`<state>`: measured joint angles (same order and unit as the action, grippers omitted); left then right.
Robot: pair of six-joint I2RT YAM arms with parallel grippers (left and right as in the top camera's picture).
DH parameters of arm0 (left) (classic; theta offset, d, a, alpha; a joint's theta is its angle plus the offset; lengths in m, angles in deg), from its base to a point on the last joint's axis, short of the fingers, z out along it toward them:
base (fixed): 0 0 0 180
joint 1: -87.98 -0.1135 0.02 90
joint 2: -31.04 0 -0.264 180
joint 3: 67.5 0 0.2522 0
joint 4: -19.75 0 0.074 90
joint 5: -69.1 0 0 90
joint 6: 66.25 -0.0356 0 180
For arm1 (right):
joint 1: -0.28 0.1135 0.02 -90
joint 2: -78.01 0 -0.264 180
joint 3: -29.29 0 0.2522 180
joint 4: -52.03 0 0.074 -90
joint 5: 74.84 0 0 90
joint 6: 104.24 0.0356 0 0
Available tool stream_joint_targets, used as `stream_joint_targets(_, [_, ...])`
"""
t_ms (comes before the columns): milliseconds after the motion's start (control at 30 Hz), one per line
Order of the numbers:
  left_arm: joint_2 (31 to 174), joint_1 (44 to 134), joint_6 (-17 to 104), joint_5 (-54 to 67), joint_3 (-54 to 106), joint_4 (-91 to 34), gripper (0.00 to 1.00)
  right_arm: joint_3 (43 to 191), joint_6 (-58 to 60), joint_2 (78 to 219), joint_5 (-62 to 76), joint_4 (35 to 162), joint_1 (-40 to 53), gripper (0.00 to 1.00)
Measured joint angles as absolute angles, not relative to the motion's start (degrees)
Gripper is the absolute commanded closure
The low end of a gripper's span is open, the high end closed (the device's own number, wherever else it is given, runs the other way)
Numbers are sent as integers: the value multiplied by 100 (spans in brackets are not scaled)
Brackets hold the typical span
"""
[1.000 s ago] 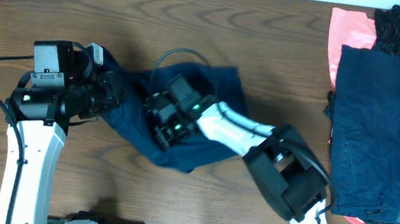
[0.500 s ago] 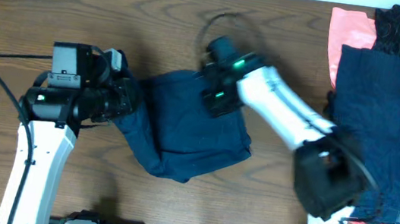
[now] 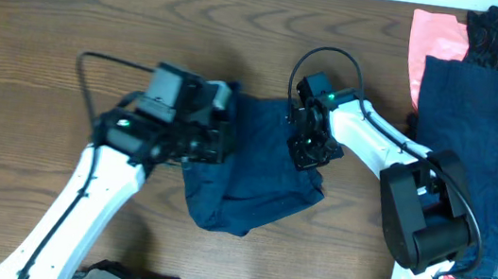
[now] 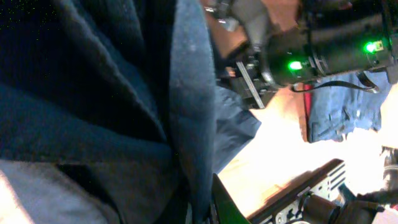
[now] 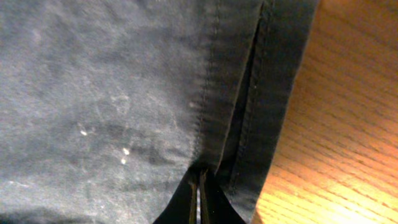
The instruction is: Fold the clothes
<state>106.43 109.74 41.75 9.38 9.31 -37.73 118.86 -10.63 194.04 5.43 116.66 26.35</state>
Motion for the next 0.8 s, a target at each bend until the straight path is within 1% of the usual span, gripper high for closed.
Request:
stream_joint_targets(200, [11247,11671,4481,910,931,-2914,94,11834,-866,19362,549,11592,2633,97])
stream_joint_targets(233, [11378,11776,4578,908,928,-2718,91,11842,-807,19360,558,11613,2633,96])
stream_joint_targets(267, [11500,11863,4652,901,931,-2514,73,11866,-722,19360,565,11662,2633,96])
stream_joint_targets(333, [11673,11966,4744,899,931,-2287,57,11936,-612,19360,597,11819,2596,92])
stream_joint_targets(400, [11797,12001,4772,914,931,-2082,56,12142,-518,19353,624,12169,2460,87])
stream_joint_targets(433, [11830,11979,4768,912,931,-1996,55,12282,-483,19336,645,12309,2349,86])
stream_joint_targets(500, [11843,11844,4728,886,928,-1828,45,12690,-442,19227,698,12621,2036,85])
stream_joint_targets(533, [11841,11752,4726,866,931,-1754,43,12909,-438,19117,711,12730,1861,85])
stream_joint_targets(633, [11841,11282,4707,608,931,-1481,42,13418,-507,18575,562,12870,1455,78])
stream_joint_targets(700, [11843,11004,4702,379,931,-1328,42,13597,-636,18204,324,12833,1382,78])
stream_joint_targets(800, [11900,10629,4593,-47,931,-1035,42,13740,-840,17777,-161,12951,1564,78])
